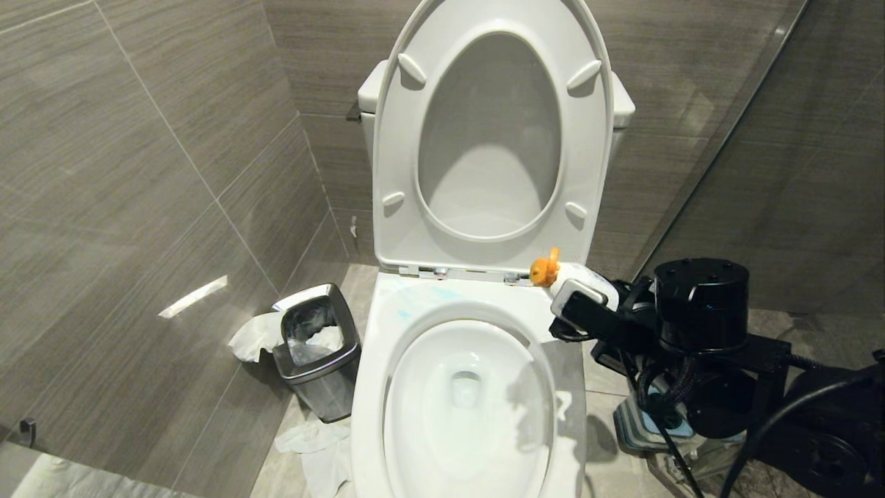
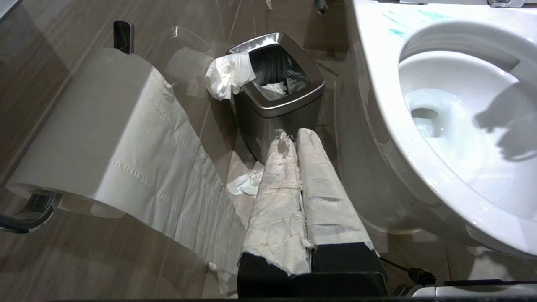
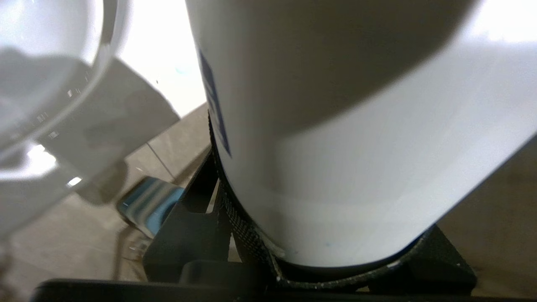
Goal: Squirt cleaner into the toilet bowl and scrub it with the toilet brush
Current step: Pour in the cleaning agent
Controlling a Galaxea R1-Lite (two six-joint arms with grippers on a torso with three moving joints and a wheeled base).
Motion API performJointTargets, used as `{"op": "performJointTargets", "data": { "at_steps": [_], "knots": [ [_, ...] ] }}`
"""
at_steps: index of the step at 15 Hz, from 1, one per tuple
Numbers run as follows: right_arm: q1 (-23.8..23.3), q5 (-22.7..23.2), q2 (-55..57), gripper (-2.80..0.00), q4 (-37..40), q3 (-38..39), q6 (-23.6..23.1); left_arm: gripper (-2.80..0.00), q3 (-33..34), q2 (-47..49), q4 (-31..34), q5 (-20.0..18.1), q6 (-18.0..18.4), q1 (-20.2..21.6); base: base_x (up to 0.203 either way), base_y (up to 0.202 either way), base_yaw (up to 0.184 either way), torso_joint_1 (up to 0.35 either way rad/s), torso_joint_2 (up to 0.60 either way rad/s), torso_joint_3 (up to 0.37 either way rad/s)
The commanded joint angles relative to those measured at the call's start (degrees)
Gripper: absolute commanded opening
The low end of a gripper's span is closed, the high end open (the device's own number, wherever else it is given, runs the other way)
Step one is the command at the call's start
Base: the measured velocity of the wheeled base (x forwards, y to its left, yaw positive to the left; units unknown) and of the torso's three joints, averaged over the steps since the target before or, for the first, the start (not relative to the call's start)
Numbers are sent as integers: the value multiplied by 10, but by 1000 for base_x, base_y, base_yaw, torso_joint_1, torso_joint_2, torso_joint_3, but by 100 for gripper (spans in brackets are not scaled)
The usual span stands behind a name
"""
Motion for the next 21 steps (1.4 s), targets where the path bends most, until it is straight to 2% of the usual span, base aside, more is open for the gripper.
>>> {"op": "performJointTargets", "data": {
  "at_steps": [1, 5, 8, 11, 14, 17, 21],
  "knots": [
    [0, -3, 6, -280, -2, -2, -36, -280, 0, 0, 0, 0, 0, 0, 0, 0, 0, 0, 0, 0],
    [0, -5, 11, -280, -2, 0, -113, -280, 0, 0, 0, 0, 0, 0, 0, 0, 0, 0, 0, 0],
    [1, -5, 15, -280, -3, -17, -209, -280, 0, 0, 0, 0, 0, 0, 0, 0, 0, 0, 0, 0],
    [11, -11, 29, -280, -3, -47, -263, -280, 0, 0, 0, 0, 0, 0, 0, 0, 0, 0, 0, 0],
    [29, -66, 31, -280, -3, -66, -341, -280, 0, 0, 0, 0, 0, 0, 0, 0, 0, 0, 0, 0],
    [51, -124, 37, -280, -4, -75, -388, -280, 0, 0, 0, 0, 0, 0, 0, 0, 0, 0, 0, 0],
    [55, -135, 66, -280, -8, -107, -437, -280, 0, 0, 0, 0, 0, 0, 0, 0, 0, 0, 0, 0]
  ]
}}
